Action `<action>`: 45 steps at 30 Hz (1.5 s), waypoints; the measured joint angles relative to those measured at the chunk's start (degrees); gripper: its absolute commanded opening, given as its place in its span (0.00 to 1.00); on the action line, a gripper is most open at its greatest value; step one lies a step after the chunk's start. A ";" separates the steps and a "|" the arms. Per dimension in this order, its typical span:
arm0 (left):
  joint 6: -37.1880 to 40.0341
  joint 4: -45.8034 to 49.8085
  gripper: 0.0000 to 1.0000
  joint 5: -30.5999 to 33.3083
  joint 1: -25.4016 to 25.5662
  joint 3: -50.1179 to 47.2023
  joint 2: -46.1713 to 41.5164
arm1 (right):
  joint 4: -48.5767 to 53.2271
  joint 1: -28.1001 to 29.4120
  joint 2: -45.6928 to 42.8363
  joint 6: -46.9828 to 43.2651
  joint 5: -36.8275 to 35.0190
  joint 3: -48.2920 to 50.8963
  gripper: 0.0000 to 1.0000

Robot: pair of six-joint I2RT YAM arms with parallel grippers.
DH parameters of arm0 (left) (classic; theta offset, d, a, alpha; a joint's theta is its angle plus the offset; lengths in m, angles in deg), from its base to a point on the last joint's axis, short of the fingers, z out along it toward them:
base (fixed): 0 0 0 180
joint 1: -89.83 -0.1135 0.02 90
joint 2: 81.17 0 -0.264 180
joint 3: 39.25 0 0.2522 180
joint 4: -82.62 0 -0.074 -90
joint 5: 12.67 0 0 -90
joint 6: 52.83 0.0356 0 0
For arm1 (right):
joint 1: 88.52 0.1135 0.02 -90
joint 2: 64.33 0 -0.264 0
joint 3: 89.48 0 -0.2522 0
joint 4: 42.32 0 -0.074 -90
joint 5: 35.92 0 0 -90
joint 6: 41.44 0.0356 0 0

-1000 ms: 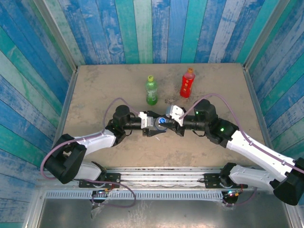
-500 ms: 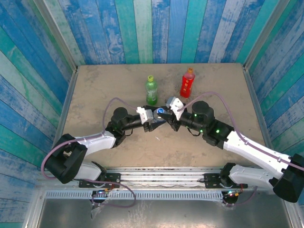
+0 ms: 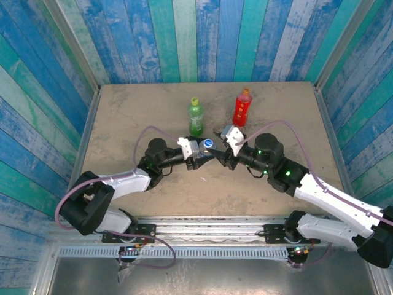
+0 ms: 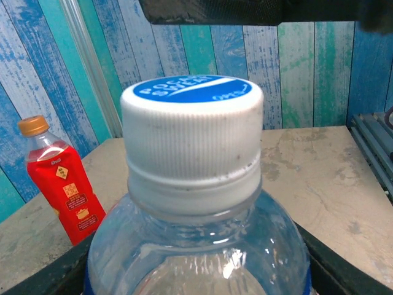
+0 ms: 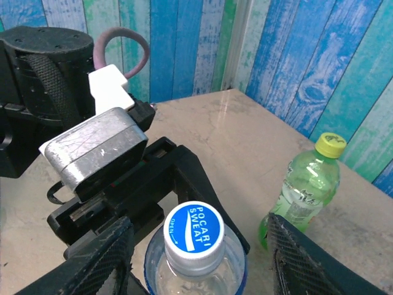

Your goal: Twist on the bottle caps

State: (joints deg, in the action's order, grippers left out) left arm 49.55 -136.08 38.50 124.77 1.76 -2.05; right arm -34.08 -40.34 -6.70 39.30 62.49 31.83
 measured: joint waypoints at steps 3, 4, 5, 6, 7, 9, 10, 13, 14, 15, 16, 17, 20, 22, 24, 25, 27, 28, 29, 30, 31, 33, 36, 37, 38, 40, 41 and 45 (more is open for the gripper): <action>-0.02 -0.09 0.61 -0.31 0.00 0.02 0.02 | 0.44 0.00 2.23 -0.83 1.07 -0.48 0.51; -0.04 -0.15 0.62 -0.33 0.00 0.02 0.04 | 0.68 0.00 3.30 -0.76 1.22 -0.90 0.48; -0.04 -0.22 0.62 -0.37 0.00 0.02 0.07 | 1.05 0.00 4.28 -0.68 1.33 -1.36 0.47; -0.07 -0.24 0.62 -0.52 0.00 0.02 0.11 | 1.51 0.00 5.33 -0.66 1.53 -1.90 0.43; -0.09 -0.24 0.62 -0.74 0.00 0.04 0.15 | 1.88 0.00 6.19 -0.61 1.60 -2.34 0.38; -0.09 -0.20 0.61 -1.20 0.00 0.13 0.46 | 2.16 -0.02 7.48 -0.35 1.53 -2.97 0.31; -0.13 -0.13 0.61 -1.36 -0.02 0.13 0.68 | 2.38 -0.22 7.74 -0.17 1.53 -3.10 0.28; -0.28 0.02 0.65 -1.60 -0.07 0.13 1.11 | 2.99 -0.28 7.78 0.07 1.36 -3.10 0.20; -0.31 0.00 0.68 -1.60 -0.07 0.13 1.16 | 3.02 -0.28 7.78 0.11 1.25 -3.10 0.18; -0.42 -0.07 0.73 -1.57 -0.07 0.13 1.20 | 3.02 -0.26 7.78 0.22 1.05 -3.10 0.18; -0.74 -0.17 0.78 -1.46 -0.07 0.13 1.20 | 3.04 -0.26 7.78 0.42 0.70 -3.10 0.17; -0.94 -0.48 0.86 -1.11 -0.04 0.13 1.20 | 3.04 -0.26 7.78 0.72 0.02 -3.10 0.17; -2.71 -1.66 0.95 1.36 0.07 0.09 1.20 | 2.91 -0.33 7.78 2.40 -4.07 -3.02 0.16; -3.98 -2.29 0.94 4.15 0.09 -0.42 1.20 | 1.86 -1.07 8.02 4.37 -8.07 -2.62 0.17; -5.60 -3.41 0.94 7.58 0.09 -1.86 1.20 | 0.24 -2.69 8.90 6.47 -10.99 -2.12 0.17; -6.36 -3.93 0.94 9.29 0.09 -2.89 1.20 | -0.72 -3.74 9.62 7.52 -12.02 -1.84 0.17; -8.33 -5.29 0.94 13.20 0.09 -5.97 1.18 | -3.28 -6.40 11.80 9.66 -13.60 -1.11 0.17; -9.18 -6.03 0.94 14.62 0.07 -7.39 1.18 | -4.11 -7.32 12.85 10.25 -13.84 -0.96 0.17; -10.19 -7.21 0.94 16.24 0.04 -9.53 1.16 | -5.14 -8.41 14.25 10.93 -14.16 -0.90 0.17; -11.13 -8.28 0.94 17.92 0.04 -11.50 1.16 | -6.29 -9.29 15.67 11.45 -14.47 -0.90 0.17; -11.82 -9.05 0.94 19.08 0.04 -13.07 1.14 | -7.21 -9.86 16.96 11.82 -14.64 -0.90 0.17; -12.96 -9.84 0.94 21.22 0.04 -15.72 1.05 | -8.76 -10.97 19.61 12.52 -14.67 -0.94 0.18; -14.08 -10.88 0.94 23.37 0.04 -17.18 1.03 | -10.43 -12.35 23.85 13.14 -14.53 -1.79 0.18; -14.32 -11.30 0.94 23.76 0.04 -17.35 0.96 | -10.86 -12.72 25.09 13.20 -14.53 -2.21 0.18; -14.43 -11.61 0.94 24.06 0.04 -17.38 0.96 | -11.34 -13.03 26.38 13.33 -14.40 -2.67 0.18; -14.60 -12.22 0.94 24.52 0.04 -17.35 0.94 | -11.98 -13.99 28.44 13.55 -13.92 -3.50 0.19; -14.62 -12.41 0.94 24.76 0.04 -17.35 0.92 | -12.26 -14.43 29.42 13.66 -13.62 -3.96 0.21; -14.58 -12.11 0.94 25.05 0.04 -17.31 0.26 | -12.92 -15.41 31.93 13.81 -13.11 -4.98 0.26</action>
State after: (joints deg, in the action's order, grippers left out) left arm 34.97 -148.19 63.55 124.82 -15.56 -1.79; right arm -47.00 -55.74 25.23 53.11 49.37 26.85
